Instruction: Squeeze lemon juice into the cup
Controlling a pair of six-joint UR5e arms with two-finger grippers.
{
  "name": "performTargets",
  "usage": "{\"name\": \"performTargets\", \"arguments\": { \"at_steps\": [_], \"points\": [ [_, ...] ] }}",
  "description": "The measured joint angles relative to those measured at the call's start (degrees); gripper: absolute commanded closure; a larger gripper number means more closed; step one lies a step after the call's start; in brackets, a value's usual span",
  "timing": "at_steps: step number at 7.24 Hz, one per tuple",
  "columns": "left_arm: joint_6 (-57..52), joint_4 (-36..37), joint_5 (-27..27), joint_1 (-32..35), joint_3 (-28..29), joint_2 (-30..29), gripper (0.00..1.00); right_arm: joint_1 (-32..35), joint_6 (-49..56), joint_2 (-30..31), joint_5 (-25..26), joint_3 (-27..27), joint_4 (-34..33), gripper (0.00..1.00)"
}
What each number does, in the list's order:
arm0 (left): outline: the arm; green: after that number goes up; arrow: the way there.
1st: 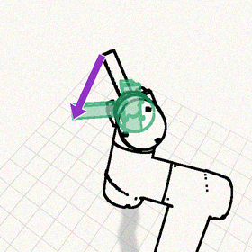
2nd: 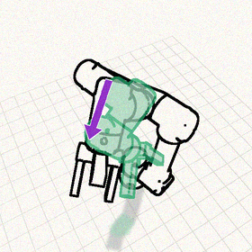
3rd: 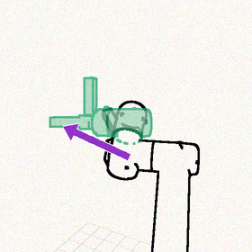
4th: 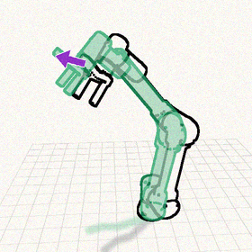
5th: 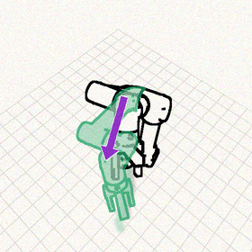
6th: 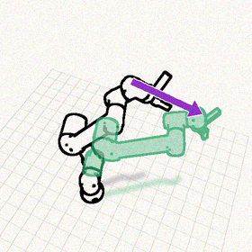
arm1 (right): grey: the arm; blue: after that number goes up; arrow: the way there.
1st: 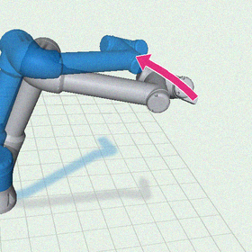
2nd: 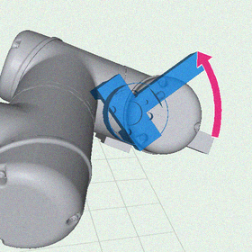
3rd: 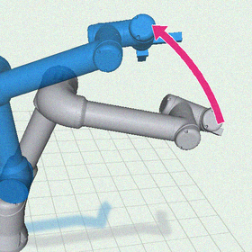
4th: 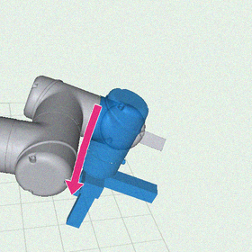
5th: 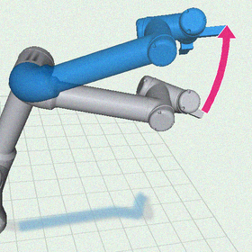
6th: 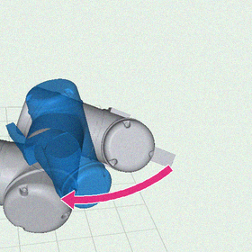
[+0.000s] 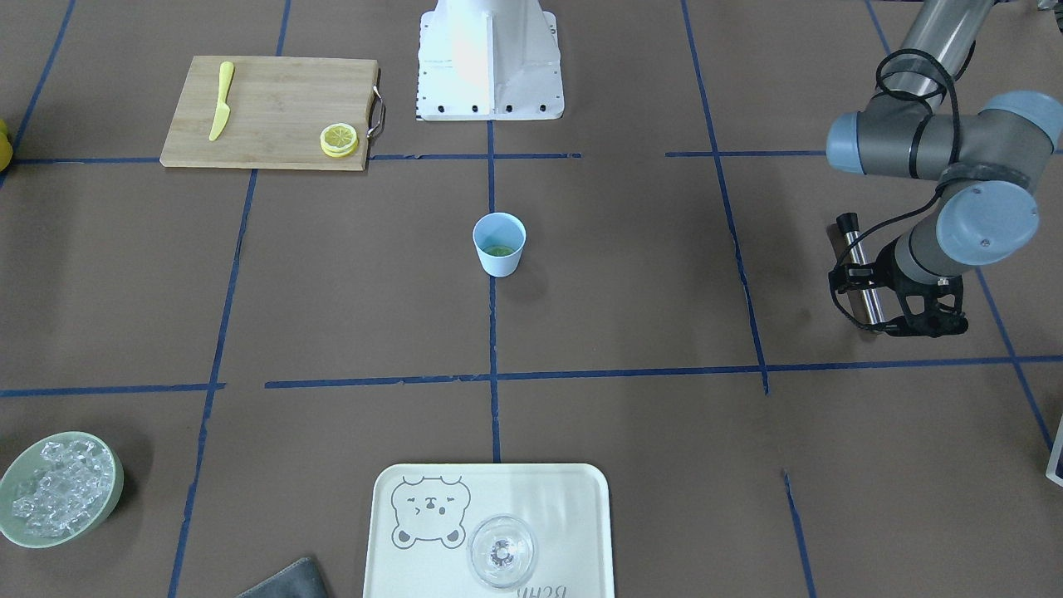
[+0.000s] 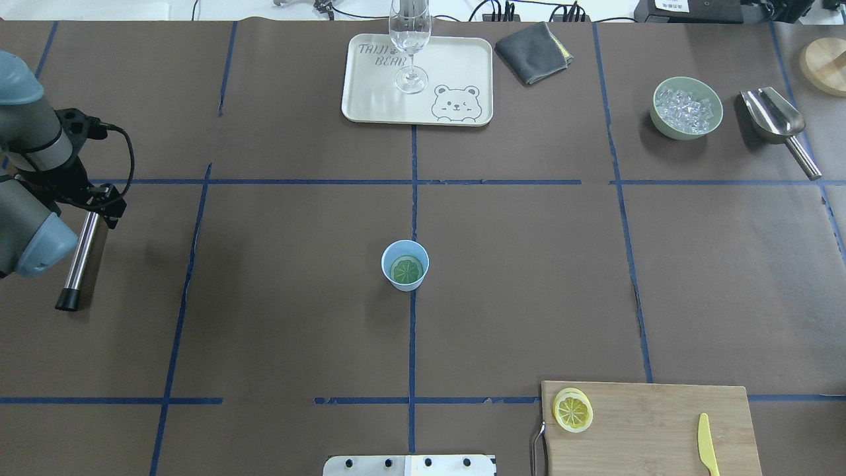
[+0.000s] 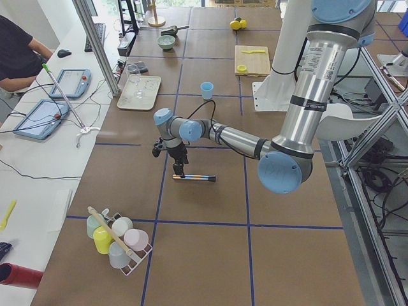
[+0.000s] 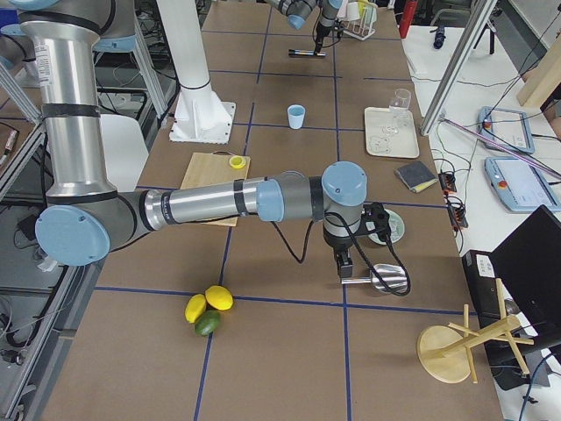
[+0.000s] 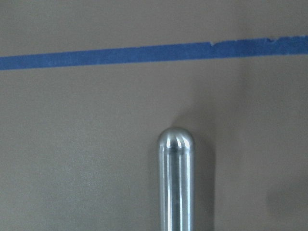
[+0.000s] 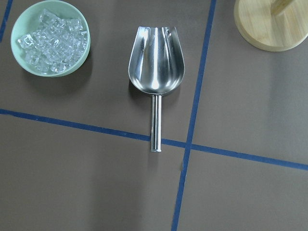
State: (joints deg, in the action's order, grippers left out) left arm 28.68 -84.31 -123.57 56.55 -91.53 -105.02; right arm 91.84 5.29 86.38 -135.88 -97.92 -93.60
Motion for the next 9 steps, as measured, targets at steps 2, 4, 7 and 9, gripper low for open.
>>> {"name": "performTargets", "arguments": {
  "at_steps": [2,4,7,9],
  "points": [
    [0.0,0.0,-0.6,3.5,-7.3,-0.3,0.00,0.0,0.0,-0.3,0.1,0.1,0.0,0.00],
    [-0.7,0.3,-4.7,12.2,-11.5,-1.4,0.00,0.0,-0.1,-0.1,0.0,0.6,-0.1,0.00],
    [-15.6,0.8,-6.2,22.1,-10.1,0.4,0.00,0.0,-0.2,0.5,-0.2,3.1,-0.2,0.00],
    [-26.9,0.3,-6.9,28.4,-7.1,5.3,0.00,0.0,-0.5,0.9,-0.3,3.9,-0.2,0.00]
  ]
}}
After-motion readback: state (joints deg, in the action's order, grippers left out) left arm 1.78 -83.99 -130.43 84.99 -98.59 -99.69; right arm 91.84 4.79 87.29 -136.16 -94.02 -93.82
